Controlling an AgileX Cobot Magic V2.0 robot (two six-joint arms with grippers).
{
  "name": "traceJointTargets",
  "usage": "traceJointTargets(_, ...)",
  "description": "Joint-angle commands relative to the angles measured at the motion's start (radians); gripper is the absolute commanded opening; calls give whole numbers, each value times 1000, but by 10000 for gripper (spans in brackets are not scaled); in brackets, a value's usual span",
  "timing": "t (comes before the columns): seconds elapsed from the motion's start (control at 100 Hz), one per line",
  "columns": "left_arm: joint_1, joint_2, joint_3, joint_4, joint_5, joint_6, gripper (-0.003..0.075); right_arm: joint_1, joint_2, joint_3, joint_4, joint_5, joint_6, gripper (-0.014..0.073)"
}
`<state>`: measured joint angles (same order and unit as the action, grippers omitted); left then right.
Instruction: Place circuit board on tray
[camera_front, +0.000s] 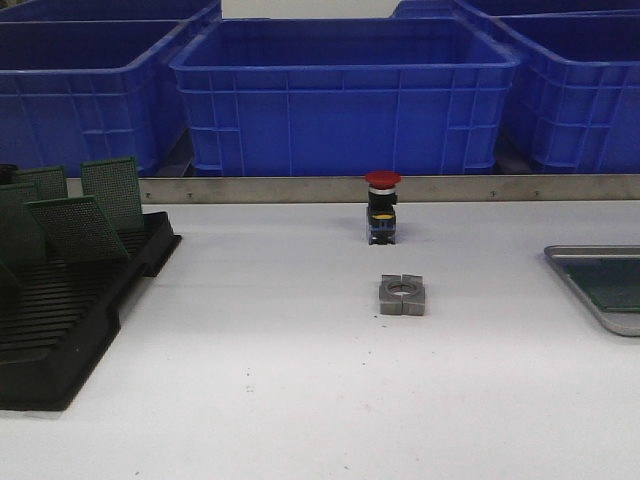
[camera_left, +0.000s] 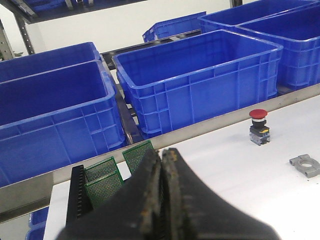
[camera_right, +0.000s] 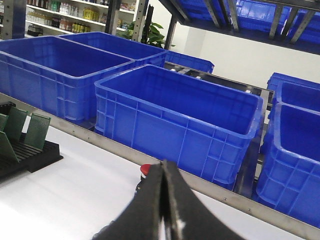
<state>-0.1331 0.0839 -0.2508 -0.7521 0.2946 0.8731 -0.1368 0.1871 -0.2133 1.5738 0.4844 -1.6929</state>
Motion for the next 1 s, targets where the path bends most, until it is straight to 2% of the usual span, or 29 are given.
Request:
traceJointTargets(0.0,0,12,-26,-26,-66,-10,-17,2,8,-26,47,-9,-6,-60)
traceJointTargets(0.45,0,12,-24,-31,-66,-10,-17,2,8,-26,47,-9,-6,-60)
traceJointTargets(0.56,13,12,5,-39,-129,-40,-17,2,8,-26,47,-9,-6,-60)
traceJointTargets(0.75,96,8,69,365,-108,-547,-17,2,8,-26,47,-9,-6,-60)
traceJointTargets(0.81,124,-20,88,497,-90,-636,-17,2,8,-26,47,-9,-6,-60)
traceJointTargets(0.91,151,-79,147,614,-105,-759,-17,2,8,-26,47,-9,-6,-60)
traceJointTargets(0.99,160,-125,232,715,-192,-854,-17,2,8,-26,47,-9,-6,-60)
